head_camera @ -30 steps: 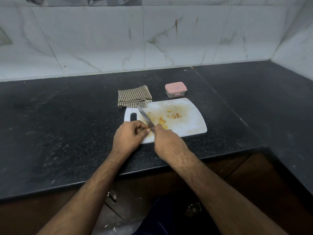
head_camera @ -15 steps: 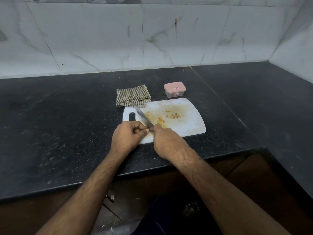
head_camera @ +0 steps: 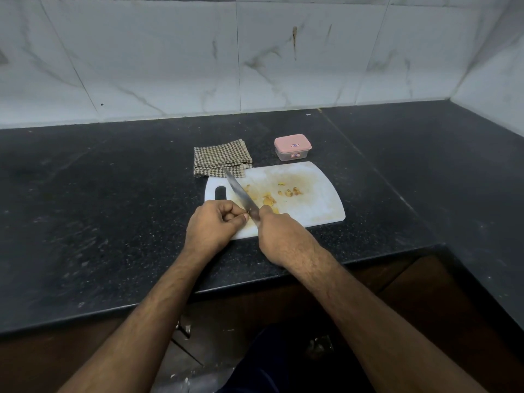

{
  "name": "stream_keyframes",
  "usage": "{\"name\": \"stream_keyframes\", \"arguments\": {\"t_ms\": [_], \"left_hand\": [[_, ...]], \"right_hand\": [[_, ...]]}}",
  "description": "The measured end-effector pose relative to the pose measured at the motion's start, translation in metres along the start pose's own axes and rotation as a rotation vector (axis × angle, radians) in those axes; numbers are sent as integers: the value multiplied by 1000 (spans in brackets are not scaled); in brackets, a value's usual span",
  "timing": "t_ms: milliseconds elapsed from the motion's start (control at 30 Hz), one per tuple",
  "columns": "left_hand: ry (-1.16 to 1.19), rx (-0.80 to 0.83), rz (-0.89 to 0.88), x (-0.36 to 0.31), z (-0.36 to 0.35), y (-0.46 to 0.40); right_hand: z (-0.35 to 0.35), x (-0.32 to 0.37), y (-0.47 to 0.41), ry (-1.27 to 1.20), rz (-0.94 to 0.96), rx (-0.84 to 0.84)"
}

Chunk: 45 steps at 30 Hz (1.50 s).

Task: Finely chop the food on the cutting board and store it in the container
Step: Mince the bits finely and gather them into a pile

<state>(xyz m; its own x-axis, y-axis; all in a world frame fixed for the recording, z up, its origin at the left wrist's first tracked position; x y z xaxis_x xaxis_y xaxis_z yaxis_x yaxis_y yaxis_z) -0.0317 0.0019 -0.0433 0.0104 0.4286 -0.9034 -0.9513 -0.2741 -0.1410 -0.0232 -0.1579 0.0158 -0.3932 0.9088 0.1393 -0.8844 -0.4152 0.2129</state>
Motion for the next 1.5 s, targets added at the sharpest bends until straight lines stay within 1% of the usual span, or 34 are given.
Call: {"name": "stream_keyframes", "arguments": {"t_ms": [400,1067,1300,1500], "left_hand": [[25,-16,7,0,0,1],[15,-10,-11,0,1,0],[29,-3,-19,3,1,0],[30,4,-20,3,0,0]], "right_hand": [[1,2,-3,29,8,13],[4,6,3,3,8,2],[7,9,2,-2,0,46],[7,18,-3,68,-29,32]]}}
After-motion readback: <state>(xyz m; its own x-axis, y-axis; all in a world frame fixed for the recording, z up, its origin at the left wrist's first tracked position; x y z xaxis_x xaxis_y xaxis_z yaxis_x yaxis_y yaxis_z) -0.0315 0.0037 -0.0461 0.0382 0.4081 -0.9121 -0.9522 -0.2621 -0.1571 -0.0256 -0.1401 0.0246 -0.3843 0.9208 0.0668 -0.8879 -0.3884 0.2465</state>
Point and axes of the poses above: each hand's wrist, its own y-axis away from the middle knuckle, its own z-axis out of the back of the hand, x = y × z, the point moved 1 cm from there along -y, towards the middle knuckle, and after that the axes turned 11 degrees about y, right-handed, at the moved point
